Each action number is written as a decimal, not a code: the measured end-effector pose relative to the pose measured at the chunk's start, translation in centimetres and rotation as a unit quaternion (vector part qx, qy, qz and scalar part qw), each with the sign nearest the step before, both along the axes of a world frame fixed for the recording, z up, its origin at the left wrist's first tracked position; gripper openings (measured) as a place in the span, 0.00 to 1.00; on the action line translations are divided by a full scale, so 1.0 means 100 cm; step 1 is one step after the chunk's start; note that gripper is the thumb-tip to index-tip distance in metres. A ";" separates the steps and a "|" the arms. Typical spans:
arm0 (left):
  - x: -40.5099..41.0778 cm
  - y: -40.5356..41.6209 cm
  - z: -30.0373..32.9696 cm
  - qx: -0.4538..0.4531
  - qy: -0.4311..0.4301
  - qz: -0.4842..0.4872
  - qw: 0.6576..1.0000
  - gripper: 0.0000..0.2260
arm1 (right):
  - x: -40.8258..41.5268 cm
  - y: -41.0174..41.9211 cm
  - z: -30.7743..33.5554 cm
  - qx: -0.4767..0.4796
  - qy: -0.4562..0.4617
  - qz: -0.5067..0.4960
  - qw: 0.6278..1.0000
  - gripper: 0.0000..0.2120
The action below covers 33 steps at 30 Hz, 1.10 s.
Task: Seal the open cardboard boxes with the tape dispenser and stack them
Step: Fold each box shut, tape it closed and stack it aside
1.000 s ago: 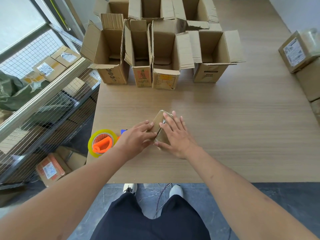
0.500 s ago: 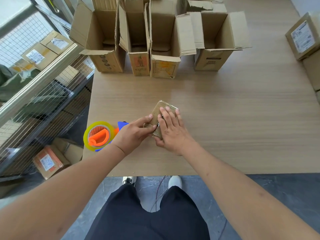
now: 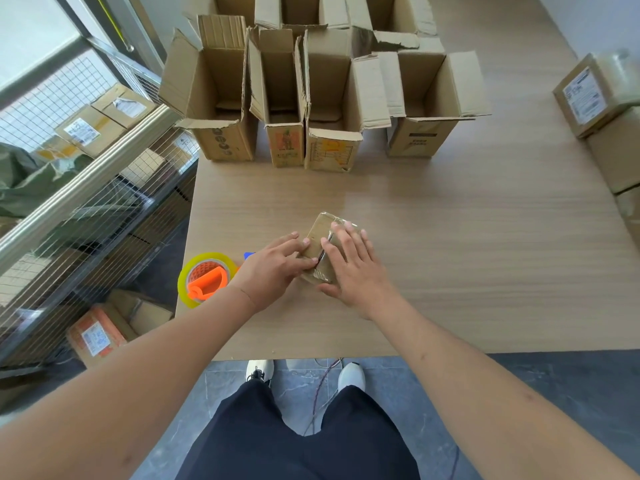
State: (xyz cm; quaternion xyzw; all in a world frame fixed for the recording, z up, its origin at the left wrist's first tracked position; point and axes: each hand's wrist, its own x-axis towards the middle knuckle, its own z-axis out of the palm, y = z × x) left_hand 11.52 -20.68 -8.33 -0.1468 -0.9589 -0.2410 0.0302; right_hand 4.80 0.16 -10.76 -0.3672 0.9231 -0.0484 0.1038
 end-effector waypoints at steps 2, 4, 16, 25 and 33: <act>0.005 0.003 0.002 -0.006 0.000 0.006 1.000 0.18 | 0.008 0.003 0.005 -0.019 -0.018 -0.067 0.997 0.39; 0.011 0.005 0.004 -0.020 0.010 -0.004 1.000 0.18 | 0.012 0.009 0.010 -0.056 -0.023 -0.122 0.991 0.35; 0.023 0.024 -0.010 -0.001 -0.043 0.055 0.998 0.16 | 0.026 0.010 0.011 -0.259 -0.175 -0.324 0.893 0.20; 0.022 0.026 -0.018 0.021 -0.050 0.062 0.997 0.13 | 0.049 0.001 0.007 -0.173 -0.095 -0.274 0.941 0.28; 0.018 0.013 -0.011 0.026 -0.070 0.042 0.996 0.13 | 0.042 -0.007 -0.002 -0.135 -0.138 -0.233 0.953 0.54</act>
